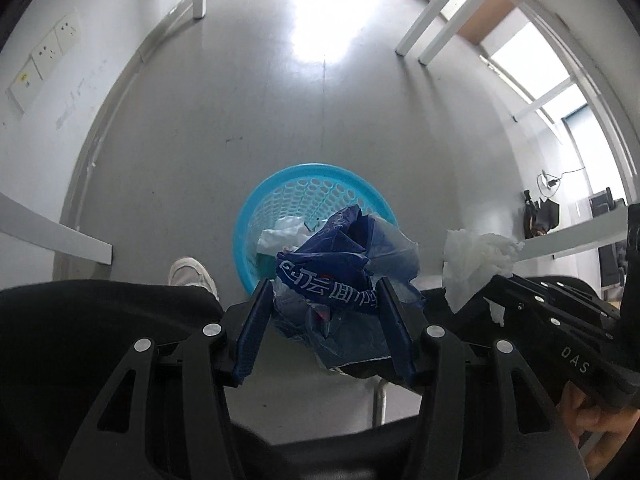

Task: Collect trash
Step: 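Carry the blue bag and white tissue down over the blue wastebasket with both tools, then open the left tool to drop the blue bag while the right tool drops the tissue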

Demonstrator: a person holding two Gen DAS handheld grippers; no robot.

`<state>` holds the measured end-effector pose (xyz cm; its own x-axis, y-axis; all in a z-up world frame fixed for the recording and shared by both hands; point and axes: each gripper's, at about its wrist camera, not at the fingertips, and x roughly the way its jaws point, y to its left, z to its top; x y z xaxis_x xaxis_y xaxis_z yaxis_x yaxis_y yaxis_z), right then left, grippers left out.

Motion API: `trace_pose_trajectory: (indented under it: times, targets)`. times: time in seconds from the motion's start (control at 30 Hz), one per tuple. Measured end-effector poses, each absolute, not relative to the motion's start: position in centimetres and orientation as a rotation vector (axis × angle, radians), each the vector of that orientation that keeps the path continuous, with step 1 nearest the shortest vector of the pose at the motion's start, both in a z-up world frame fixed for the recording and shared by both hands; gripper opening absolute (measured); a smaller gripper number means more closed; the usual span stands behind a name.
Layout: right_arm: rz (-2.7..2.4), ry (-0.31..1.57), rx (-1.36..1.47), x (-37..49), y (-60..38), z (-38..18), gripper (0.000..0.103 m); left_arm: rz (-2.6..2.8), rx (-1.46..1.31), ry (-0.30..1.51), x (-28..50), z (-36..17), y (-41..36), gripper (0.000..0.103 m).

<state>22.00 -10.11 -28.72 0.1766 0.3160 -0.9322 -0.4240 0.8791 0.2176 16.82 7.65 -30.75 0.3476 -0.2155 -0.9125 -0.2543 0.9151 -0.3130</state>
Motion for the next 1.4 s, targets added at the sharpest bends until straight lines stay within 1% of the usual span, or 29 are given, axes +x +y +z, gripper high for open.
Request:
trace_pose_trajectory:
  times: [0.13, 0.37, 0.77, 1.1, 1.13, 1.17, 1.2, 1.23, 1.3, 1.33, 1.4]
  targets:
    - [0.507, 1.309, -0.115, 23.6, -9.3, -30.2, 0.012, 0.055, -0.440, 1.262, 18.7, -32.3, 7.4, 0.053]
    - [0.490, 1.401, -0.131, 26.8, -7.7, -33.9, 0.012, 0.117, -0.457, 1.351, 22.1, -35.9, 8.0, 0.053]
    - [0.410, 1.509, -0.123, 30.5, -7.0, -39.1, 0.012, 0.178, -0.492, 1.449, 25.3, -39.5, 8.7, 0.053]
    - [0.385, 1.538, -0.111, 31.8, -6.9, -40.3, 0.014, 0.168, -0.533, 1.472, 25.9, -40.5, 8.9, 0.055]
    - [0.377, 1.542, -0.106, 31.8, -7.0, -40.4, 0.019, 0.162, -0.546, 1.467, 26.0, -40.5, 9.0, 0.057]
    - [0.368, 1.546, -0.097, 31.8, -7.1, -40.4, 0.024, 0.155, -0.554, 1.462, 26.0, -40.6, 9.3, 0.064]
    - [0.364, 1.545, -0.088, 31.9, -7.2, -40.4, 0.035, 0.149, -0.565, 1.455, 26.0, -40.5, 9.5, 0.073]
    - [0.363, 1.542, -0.081, 31.9, -7.2, -40.4, 0.040, 0.149, -0.571, 1.443, 26.0, -40.4, 9.6, 0.074]
    - [0.359, 1.538, -0.075, 31.9, -7.4, -40.3, 0.042, 0.161, -0.570, 1.428, 25.9, -40.1, 9.8, 0.075]
    - [0.358, 1.538, -0.075, 31.9, -7.4, -40.3, 0.045, 0.163, -0.579, 1.424, 25.9, -40.0, 9.9, 0.075]
    - [0.361, 1.535, -0.081, 31.8, -7.3, -40.2, 0.045, 0.164, -0.594, 1.419, 25.9, -39.9, 10.0, 0.075]
